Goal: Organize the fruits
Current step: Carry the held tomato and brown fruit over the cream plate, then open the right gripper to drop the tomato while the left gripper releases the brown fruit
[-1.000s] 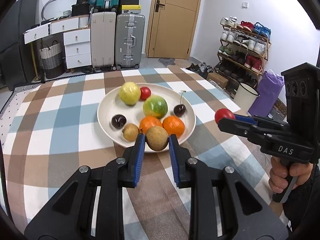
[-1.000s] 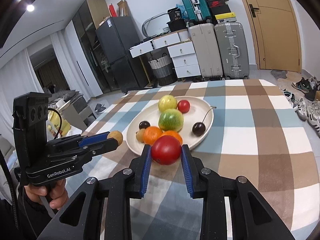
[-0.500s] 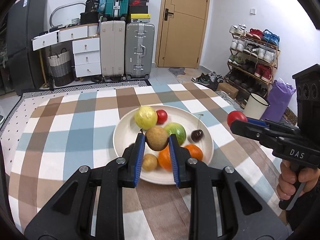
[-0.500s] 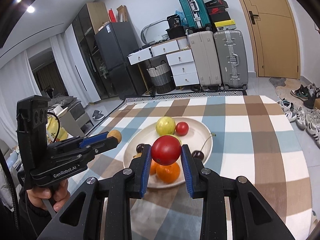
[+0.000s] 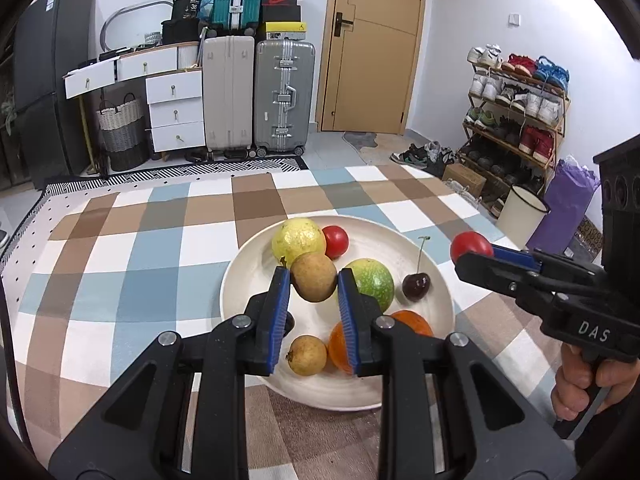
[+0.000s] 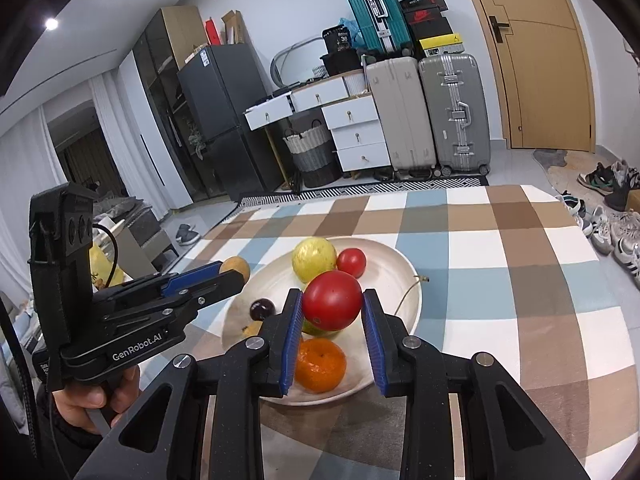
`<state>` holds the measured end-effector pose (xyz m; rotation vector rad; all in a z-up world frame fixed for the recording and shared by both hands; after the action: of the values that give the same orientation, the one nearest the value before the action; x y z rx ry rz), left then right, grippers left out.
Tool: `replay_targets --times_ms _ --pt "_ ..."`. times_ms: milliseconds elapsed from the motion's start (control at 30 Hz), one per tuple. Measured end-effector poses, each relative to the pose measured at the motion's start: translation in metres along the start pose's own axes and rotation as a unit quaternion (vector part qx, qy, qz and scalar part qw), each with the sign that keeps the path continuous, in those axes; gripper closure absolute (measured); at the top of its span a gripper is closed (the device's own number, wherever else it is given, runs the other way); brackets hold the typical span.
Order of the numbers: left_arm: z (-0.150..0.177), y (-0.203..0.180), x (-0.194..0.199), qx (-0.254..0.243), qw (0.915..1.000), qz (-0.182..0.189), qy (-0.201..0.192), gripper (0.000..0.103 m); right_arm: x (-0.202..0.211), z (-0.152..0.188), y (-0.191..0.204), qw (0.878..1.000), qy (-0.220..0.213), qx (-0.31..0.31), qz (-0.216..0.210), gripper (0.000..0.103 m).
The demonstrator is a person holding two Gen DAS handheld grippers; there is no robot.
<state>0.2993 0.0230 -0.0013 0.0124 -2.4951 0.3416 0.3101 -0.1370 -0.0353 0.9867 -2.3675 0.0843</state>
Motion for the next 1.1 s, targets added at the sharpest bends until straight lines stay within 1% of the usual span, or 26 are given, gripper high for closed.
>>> replay_targets --times_ms 300,700,900,1100 --pt "0.008 0.001 -0.021 -0.006 0.9999 -0.002 0.016 0.081 -0.02 0.007 -0.008 1.0 0.022 -0.011 0.001 0.073" --pt "0.012 0.004 -0.029 -0.002 0.9997 -0.006 0.026 0.081 -0.038 0.016 -0.011 0.999 0.043 -0.013 0.006 0.073" --pt "0.013 0.003 -0.03 -0.005 0.9996 -0.01 0.025 0.081 -0.037 0.014 -0.012 0.999 0.036 -0.013 0.008 0.073" --pt "0.013 0.003 -0.028 -0.003 0.9997 -0.012 0.023 0.081 -0.037 0.014 -0.014 0.999 0.037 -0.009 0.019 0.073"
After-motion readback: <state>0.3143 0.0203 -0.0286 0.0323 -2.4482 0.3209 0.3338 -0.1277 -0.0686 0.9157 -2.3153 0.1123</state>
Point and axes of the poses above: each gripper's, at about its wrist camera, not at the fingertips, and x roughly against the way its jaws point, y to its left, z to its underside, the point moved 2 cm from there along -x, roughly the way its jaws point, and after that the axes turned 10 degrees about x, right-handed, at the moved point
